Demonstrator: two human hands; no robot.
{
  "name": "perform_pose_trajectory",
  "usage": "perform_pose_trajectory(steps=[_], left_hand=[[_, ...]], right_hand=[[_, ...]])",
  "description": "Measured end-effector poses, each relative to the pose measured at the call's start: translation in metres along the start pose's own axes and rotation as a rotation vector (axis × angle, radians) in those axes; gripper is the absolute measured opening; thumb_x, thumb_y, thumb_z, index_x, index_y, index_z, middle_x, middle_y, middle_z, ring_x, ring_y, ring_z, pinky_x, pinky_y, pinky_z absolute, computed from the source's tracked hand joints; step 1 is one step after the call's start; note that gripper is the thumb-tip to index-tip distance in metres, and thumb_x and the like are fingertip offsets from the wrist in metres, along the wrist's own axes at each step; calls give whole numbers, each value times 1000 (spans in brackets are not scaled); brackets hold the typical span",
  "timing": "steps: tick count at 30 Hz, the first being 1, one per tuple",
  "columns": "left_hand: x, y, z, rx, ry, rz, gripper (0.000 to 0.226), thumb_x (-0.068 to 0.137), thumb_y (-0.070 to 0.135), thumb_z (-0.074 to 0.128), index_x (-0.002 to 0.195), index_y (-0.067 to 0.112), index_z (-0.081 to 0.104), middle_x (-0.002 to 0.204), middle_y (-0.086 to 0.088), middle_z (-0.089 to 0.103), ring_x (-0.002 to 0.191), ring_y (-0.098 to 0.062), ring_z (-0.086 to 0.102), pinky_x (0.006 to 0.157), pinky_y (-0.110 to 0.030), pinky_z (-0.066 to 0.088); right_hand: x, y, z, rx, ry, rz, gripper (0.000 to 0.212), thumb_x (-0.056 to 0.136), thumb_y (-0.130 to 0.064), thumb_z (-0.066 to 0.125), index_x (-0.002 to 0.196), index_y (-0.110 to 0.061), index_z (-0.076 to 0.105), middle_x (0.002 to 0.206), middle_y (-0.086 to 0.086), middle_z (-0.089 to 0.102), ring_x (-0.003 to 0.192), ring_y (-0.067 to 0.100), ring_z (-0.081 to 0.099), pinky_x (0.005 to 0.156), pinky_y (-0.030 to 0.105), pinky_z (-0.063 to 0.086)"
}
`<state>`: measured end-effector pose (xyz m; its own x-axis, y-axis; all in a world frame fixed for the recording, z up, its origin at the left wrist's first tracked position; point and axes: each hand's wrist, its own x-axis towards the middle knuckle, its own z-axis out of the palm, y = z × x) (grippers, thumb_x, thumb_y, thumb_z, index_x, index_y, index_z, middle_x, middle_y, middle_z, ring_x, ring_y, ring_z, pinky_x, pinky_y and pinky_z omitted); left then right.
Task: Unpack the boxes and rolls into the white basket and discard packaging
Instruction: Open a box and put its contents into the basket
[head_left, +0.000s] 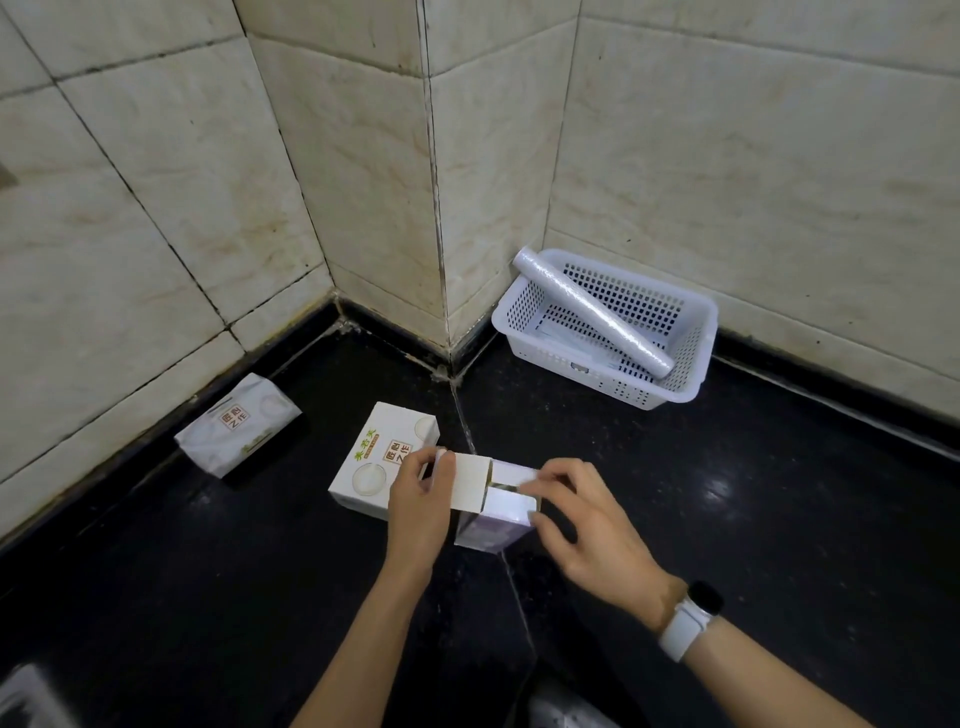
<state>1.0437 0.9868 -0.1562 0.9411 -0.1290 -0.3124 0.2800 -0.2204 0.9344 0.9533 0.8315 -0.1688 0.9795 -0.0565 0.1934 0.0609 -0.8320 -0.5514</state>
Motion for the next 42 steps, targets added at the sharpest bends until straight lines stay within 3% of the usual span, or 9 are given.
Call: perform_pose_trajectory(steps=[5, 9, 14, 17, 20, 24, 32, 37, 42], left_hand=[[3, -8, 4, 92, -4, 65, 23, 94, 22, 47, 116, 25, 50, 119, 2, 50, 110, -19, 51, 86, -32, 46], [5, -11, 6, 116, 71, 76, 22, 94, 22, 48, 116, 22, 49, 116, 1, 50, 105, -19, 51, 80, -32, 45], [4, -11, 6, 141, 90, 109, 19, 93, 20, 47, 111, 27, 43, 117, -6, 52, 100, -21, 53, 74, -29, 45], [2, -14, 0, 292, 117, 367, 21, 89, 22, 49, 110, 24, 47, 115, 10, 44, 111, -10, 42, 95, -32, 40], [-1, -21, -6, 463, -2, 599, 29, 80, 41, 46, 101, 24, 55, 120, 18, 41, 114, 4, 31, 99, -26, 28], [5, -34, -14, 668, -71, 798, 33, 74, 49, 56, 102, 32, 50, 126, 12, 48, 129, -11, 28, 104, -34, 22], [2, -28, -12, 639, -180, 654, 58, 67, 57, 54, 118, 28, 52, 122, 25, 37, 123, 5, 23, 108, -28, 25], [4, -18, -17, 769, -321, 613, 80, 69, 58, 60, 139, 37, 29, 118, 22, 24, 111, 8, 12, 102, -22, 19], [8, -10, -23, 784, -401, 555, 74, 70, 48, 71, 134, 34, 36, 115, 15, 24, 111, 0, 18, 103, -24, 27]], right_hand=[[3, -3, 9, -23, 25, 10, 28, 85, -33, 40, 106, -19, 54, 104, -2, 51, 94, 8, 41, 80, 28, 46], [3, -8, 5, 73, -14, -51, 12, 84, -28, 47, 93, -21, 48, 111, -6, 45, 102, 6, 42, 85, 25, 44], [-7, -7, 10, -95, -30, -291, 9, 85, -15, 52, 92, -21, 51, 116, -4, 48, 110, 12, 46, 87, 26, 40], [-15, -2, 17, -113, -56, -294, 12, 87, -17, 50, 97, -23, 55, 119, -5, 53, 122, 10, 40, 95, 26, 37], [-19, 4, 18, -92, -50, -274, 15, 87, -13, 48, 96, -23, 55, 122, -4, 58, 131, 11, 36, 102, 27, 34], [-17, 5, 13, -24, -31, -190, 19, 88, -12, 39, 99, -22, 51, 131, -5, 55, 134, 6, 33, 104, 26, 36], [9, -6, 9, -8, 36, 5, 48, 85, -19, 36, 132, -18, 35, 132, 1, 49, 109, 9, 38, 89, 30, 46], [22, -3, 3, 79, -178, 61, 50, 87, -28, 42, 135, -21, 33, 136, 0, 43, 124, 10, 30, 106, 35, 33], [28, 3, -8, 93, -280, -24, 39, 87, -22, 53, 125, -27, 44, 136, -4, 44, 126, 9, 32, 107, 39, 34]])
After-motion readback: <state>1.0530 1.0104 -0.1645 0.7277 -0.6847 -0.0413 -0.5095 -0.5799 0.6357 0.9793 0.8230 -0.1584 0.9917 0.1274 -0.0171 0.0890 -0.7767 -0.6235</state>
